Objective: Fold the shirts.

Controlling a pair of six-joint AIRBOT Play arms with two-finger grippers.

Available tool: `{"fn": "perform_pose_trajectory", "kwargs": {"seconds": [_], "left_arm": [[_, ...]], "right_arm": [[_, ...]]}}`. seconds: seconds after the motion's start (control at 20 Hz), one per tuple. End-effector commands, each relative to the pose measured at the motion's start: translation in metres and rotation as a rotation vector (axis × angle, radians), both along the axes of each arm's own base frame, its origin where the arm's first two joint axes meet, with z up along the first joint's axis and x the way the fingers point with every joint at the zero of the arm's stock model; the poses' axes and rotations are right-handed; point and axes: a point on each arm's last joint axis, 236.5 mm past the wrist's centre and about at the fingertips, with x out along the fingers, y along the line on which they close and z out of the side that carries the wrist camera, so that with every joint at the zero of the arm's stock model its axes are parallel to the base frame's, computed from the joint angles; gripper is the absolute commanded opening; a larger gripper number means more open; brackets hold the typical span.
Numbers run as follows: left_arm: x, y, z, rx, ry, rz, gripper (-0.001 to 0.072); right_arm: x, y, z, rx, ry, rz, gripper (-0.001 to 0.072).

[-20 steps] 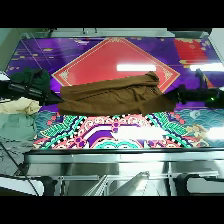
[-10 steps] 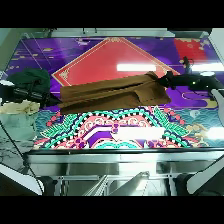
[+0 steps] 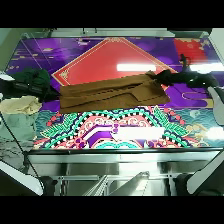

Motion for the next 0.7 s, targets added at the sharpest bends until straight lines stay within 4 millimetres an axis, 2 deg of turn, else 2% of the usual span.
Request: {"fn": "perform_pose_trajectory", "kwargs": {"seconds": [0.0, 0.05, 0.1, 0.15, 0.3, 0.4, 0.5, 0.6, 0.65], "left_arm": [[0.011, 0.006, 0.037, 0.004, -0.029, -0.015, 0.0286], [0.016, 0.006, 0.045, 0.012, -0.052, -0.019, 0.0286], [0.021, 0.002, 0.050, 0.021, -0.071, -0.028, 0.0286], [0.024, -0.001, 0.052, 0.027, -0.084, -0.032, 0.0286], [0.029, -0.002, 0.042, 0.110, -0.085, -0.035, 0.0286], [0.029, -0.015, 0.041, 0.107, -0.078, -0.052, 0.0286], [0.027, -0.036, 0.041, 0.107, -0.081, -0.095, 0.0285], [0.024, -0.066, 0.041, 0.107, -0.089, -0.155, 0.0280], [0.024, -0.080, 0.040, 0.110, -0.098, -0.176, 0.0280]], "right_arm": [[0.008, -0.047, 0.013, -0.087, -0.006, -0.056, 0.0604], [0.009, -0.062, 0.002, -0.121, 0.032, -0.100, 0.0604], [0.005, -0.069, -0.011, -0.139, 0.075, -0.111, 0.0604], [-0.001, -0.067, -0.021, -0.131, 0.108, -0.094, 0.0604], [-0.017, -0.045, -0.051, -0.089, 0.196, -0.025, 0.0603], [-0.020, -0.030, -0.066, -0.068, 0.239, -0.013, 0.0601], [-0.020, -0.011, -0.073, -0.051, 0.251, 0.013, 0.0592], [-0.022, 0.007, -0.077, -0.054, 0.255, 0.047, 0.0452], [-0.023, 0.015, -0.078, -0.055, 0.255, 0.061, 0.0438]]}}
